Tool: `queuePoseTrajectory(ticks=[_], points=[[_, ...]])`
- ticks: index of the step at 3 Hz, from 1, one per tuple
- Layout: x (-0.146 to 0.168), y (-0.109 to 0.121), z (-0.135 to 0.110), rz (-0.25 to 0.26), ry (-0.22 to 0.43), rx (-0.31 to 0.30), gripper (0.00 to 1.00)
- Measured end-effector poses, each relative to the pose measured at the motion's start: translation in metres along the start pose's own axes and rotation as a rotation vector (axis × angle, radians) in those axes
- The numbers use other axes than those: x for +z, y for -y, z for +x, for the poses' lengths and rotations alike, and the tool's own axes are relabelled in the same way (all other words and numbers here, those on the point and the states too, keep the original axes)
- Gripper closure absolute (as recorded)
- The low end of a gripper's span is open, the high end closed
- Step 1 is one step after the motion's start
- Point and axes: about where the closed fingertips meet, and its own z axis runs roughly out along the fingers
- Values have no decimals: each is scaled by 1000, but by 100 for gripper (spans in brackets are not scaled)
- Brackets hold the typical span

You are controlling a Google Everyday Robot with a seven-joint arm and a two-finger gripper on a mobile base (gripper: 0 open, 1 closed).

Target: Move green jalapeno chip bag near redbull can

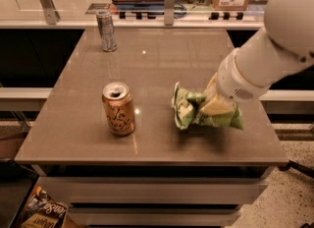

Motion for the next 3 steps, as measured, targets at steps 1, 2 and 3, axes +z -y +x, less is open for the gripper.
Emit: queuePoseTrajectory(ticks=[1, 2, 3], points=[[-24, 48, -10, 40, -34, -23, 100], [-47, 91, -27, 91, -54, -40, 100], [-62, 133, -54, 163, -56, -60, 100]])
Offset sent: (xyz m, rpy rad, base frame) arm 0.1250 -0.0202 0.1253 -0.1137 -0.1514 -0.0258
